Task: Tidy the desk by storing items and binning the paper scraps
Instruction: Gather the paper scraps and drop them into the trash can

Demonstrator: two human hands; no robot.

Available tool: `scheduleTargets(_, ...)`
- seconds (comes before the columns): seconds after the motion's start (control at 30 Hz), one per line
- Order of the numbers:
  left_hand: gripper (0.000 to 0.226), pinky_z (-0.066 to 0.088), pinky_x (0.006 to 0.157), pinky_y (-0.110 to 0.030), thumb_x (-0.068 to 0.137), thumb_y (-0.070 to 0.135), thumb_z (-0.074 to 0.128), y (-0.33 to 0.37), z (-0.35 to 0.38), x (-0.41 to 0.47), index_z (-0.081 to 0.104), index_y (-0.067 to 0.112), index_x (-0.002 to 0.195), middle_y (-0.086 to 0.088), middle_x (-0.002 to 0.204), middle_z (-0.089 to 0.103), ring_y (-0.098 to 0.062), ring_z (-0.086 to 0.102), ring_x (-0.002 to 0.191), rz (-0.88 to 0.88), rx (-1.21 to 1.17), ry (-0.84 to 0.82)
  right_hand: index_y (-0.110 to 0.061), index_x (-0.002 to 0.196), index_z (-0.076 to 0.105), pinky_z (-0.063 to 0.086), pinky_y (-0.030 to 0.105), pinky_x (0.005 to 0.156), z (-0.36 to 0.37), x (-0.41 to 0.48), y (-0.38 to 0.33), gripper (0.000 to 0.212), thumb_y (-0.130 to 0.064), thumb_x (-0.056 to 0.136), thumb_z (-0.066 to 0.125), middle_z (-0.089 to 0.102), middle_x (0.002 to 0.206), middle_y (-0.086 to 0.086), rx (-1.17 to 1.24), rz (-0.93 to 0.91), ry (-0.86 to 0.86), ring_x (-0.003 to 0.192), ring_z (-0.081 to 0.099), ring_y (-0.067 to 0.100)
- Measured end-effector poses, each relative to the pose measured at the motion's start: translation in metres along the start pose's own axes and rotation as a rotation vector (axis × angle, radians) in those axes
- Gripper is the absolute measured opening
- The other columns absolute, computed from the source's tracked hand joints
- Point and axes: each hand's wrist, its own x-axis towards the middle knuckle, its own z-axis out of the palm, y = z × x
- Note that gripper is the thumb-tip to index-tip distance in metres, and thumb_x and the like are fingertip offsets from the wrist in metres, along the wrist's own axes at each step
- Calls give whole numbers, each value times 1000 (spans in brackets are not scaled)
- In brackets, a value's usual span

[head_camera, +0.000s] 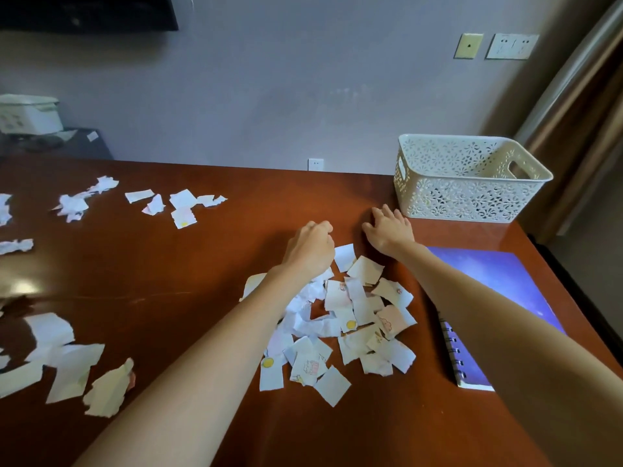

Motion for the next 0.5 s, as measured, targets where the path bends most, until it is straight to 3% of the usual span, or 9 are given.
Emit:
scheduleTargets(0.1, 37, 43, 97, -32, 100, 12, 31, -2, 3, 5, 47, 12, 133, -9, 137, 48, -24, 47, 123, -15, 4, -9, -5, 126, 49, 25, 42, 111, -3, -4, -1, 39, -25, 96, 34, 46, 136, 14, 29, -41, 25, 131, 37, 31)
scheduleTargets(0.3, 39, 40, 100, -39, 98, 9, 28, -7, -2, -19, 50, 12, 130, -13, 135, 49, -29, 45, 124, -15, 1, -21, -9, 133, 46, 19, 45, 113, 0, -58, 0, 40, -18, 98, 30, 38, 145, 12, 46, -121, -55, 140, 28, 29)
scheduleTargets(0.4, 40, 31, 109, -43, 96, 7, 29, -15, -7, -45, 49, 11, 131, -15, 140, 44, -32, 31, 134, -48, 120, 23, -14, 142, 36, 13, 45, 116, 7, -92, 1, 43, -23, 101, 26, 23, 156, 10, 52, -164, -119, 146, 18, 25)
scheduleTargets(0.5, 45, 14, 116, -49, 97, 12, 29, -26, -8, -74, 34, 17, 141, -14, 153, 24, -36, 8, 144, -163, 273, -27, -12, 141, 36, 15, 43, 118, 11, -127, 1, 43, -23, 102, 24, 24, 155, 13, 94, -182, -124, 146, 17, 27)
